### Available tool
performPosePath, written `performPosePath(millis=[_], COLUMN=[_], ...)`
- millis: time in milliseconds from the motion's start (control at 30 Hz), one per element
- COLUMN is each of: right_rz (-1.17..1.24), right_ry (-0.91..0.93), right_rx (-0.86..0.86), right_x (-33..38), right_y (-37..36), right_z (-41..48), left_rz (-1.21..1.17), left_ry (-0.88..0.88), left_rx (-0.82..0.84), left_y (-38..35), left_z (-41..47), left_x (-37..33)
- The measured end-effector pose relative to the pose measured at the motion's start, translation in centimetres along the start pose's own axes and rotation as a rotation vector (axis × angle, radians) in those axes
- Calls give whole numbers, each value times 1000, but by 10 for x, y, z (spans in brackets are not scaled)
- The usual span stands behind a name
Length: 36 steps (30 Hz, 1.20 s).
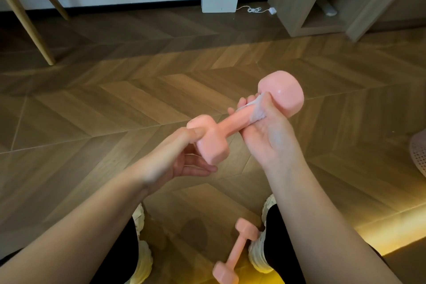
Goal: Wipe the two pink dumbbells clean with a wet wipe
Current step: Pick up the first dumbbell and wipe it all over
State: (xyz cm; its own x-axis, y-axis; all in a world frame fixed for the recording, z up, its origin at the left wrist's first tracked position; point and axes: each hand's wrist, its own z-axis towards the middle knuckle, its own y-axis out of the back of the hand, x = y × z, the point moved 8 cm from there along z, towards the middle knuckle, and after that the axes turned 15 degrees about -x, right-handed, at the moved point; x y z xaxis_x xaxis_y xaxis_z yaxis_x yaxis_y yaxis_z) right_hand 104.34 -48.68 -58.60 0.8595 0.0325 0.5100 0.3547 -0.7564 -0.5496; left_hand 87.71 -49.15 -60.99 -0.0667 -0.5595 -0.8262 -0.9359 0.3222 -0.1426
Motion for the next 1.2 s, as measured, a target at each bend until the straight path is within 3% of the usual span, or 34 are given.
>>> performPosePath(millis=[167, 267, 333, 400, 567, 733, 933, 1200], right_rz=[-165, -388, -524, -613, -670, -516, -727, -922], right_ry=[44, 72, 93, 132, 158, -15, 42, -40], right_rx=[-85, -29, 23, 60, -31, -33, -306, -559], right_x=[-22, -41, -47, -44, -39, -52, -62, -118], right_y=[10, 12, 11, 8, 20, 34, 84, 150], right_z=[1, -8, -13, -16, -2, 27, 105, 230], left_rz=[383, 707, 803, 761, 677, 569, 626, 840], left_ry=[-121, -152, -147, -123, -94, 26, 194, 318], left_rx=[-129, -94, -86, -117, -244, -355, -515, -595], left_y=[14, -5, -15, -17, -11, 5, 53, 114], left_z=[4, 3, 2, 2, 14, 46, 121, 217], left_x=[-13, -3, 8, 13, 17, 44, 106, 207])
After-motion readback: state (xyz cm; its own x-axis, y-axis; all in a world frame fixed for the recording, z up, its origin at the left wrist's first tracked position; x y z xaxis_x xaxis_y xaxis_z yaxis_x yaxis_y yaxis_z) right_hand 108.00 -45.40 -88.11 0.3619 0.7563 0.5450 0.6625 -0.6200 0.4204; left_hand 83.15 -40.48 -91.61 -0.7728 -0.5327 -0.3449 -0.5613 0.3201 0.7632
